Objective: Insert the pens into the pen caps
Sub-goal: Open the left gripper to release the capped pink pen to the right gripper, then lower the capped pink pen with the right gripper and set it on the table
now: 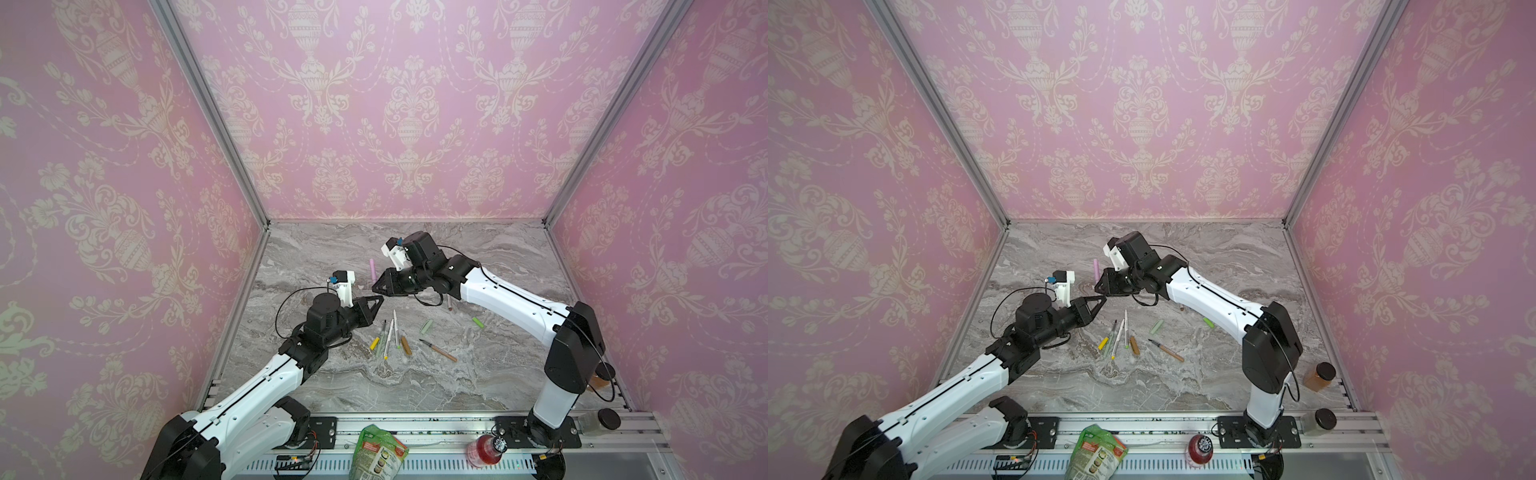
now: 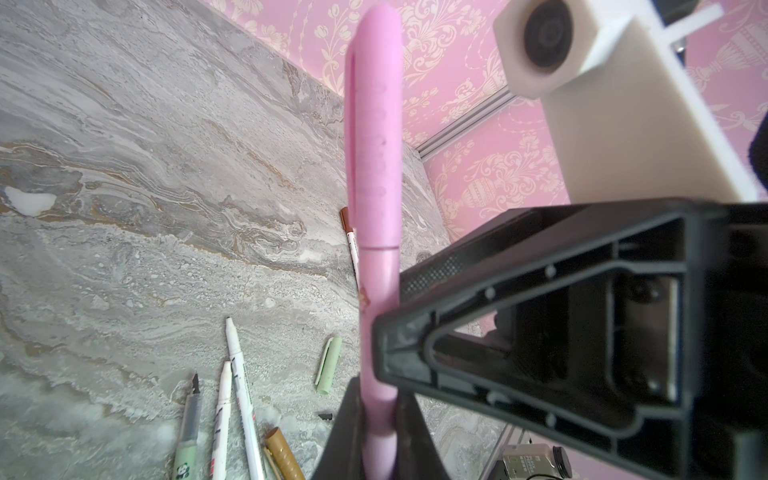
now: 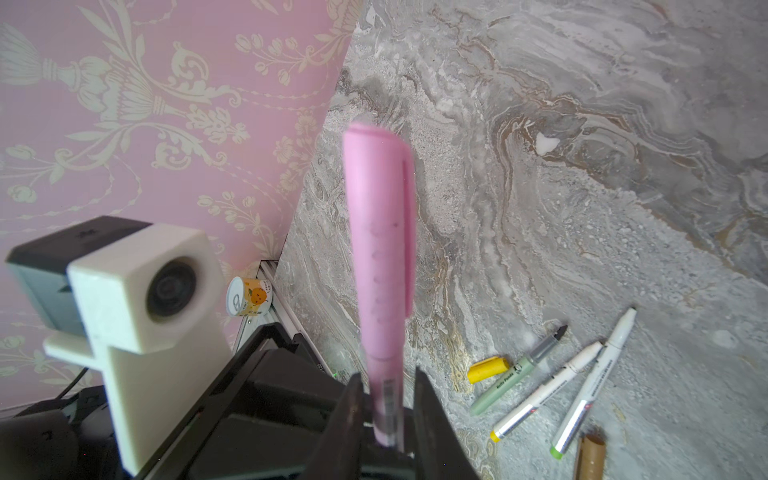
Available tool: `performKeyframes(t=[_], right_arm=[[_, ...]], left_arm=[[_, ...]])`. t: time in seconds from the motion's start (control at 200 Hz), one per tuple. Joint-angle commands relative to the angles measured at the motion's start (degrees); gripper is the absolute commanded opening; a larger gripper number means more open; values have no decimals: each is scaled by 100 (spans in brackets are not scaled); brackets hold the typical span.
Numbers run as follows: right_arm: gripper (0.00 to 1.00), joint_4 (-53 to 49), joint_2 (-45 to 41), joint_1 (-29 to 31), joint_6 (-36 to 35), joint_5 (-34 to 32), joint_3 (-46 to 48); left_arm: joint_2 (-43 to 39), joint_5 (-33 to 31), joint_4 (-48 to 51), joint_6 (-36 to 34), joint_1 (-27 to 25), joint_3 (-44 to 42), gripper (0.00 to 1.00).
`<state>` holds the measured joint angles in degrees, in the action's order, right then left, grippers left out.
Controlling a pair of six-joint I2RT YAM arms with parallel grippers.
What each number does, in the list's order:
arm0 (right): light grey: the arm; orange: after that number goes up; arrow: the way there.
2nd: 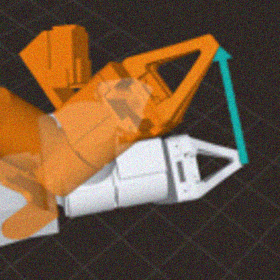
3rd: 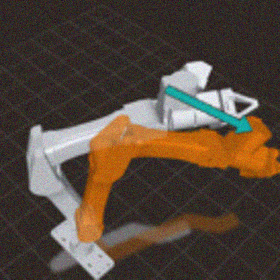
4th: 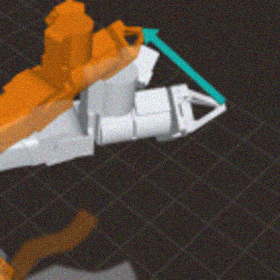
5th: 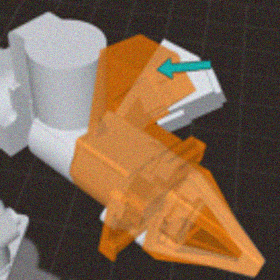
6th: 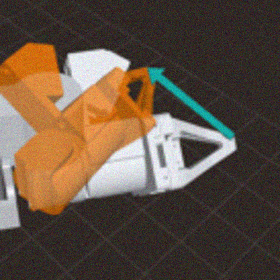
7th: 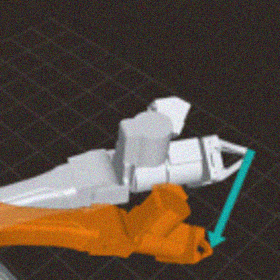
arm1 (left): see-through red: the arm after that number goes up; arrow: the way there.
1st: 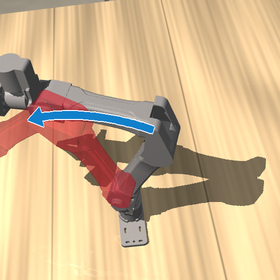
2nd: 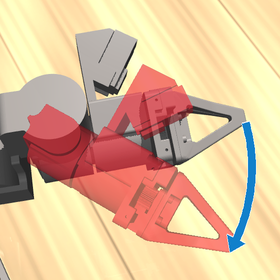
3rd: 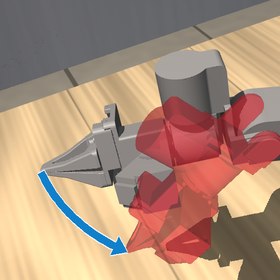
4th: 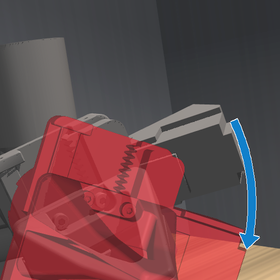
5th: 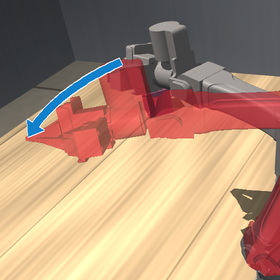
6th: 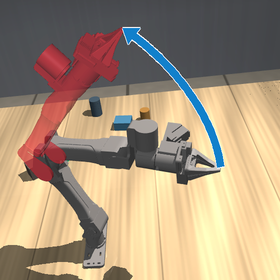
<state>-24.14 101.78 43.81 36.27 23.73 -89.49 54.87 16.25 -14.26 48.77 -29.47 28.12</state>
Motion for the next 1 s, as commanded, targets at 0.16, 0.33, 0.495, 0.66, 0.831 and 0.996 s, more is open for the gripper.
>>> performKeyframes(t=[0.16,0.33,0.495,0.66,0.831,0.996], right_arm=[[21,165,138,11,3,-122,11],[30,235,262,7,29,-175,-41],[18,244,260,6,38,-244,-80],[4,43,202,12,106,-496,-128],[2,-538,263,-138,204,-802,-260],[4,-1371,312,-480,45,-1081,-235]], left_arm=[[133,355,-197,185,34,123,0],[164,392,-178,187,30,137,0],[131,271,-114,168,29,129,0],[56,-8,-43,118,37,76,6],[-228,-221,153,-21,32,-56,50],[-691,-517,680,-255,35,-302,71]])
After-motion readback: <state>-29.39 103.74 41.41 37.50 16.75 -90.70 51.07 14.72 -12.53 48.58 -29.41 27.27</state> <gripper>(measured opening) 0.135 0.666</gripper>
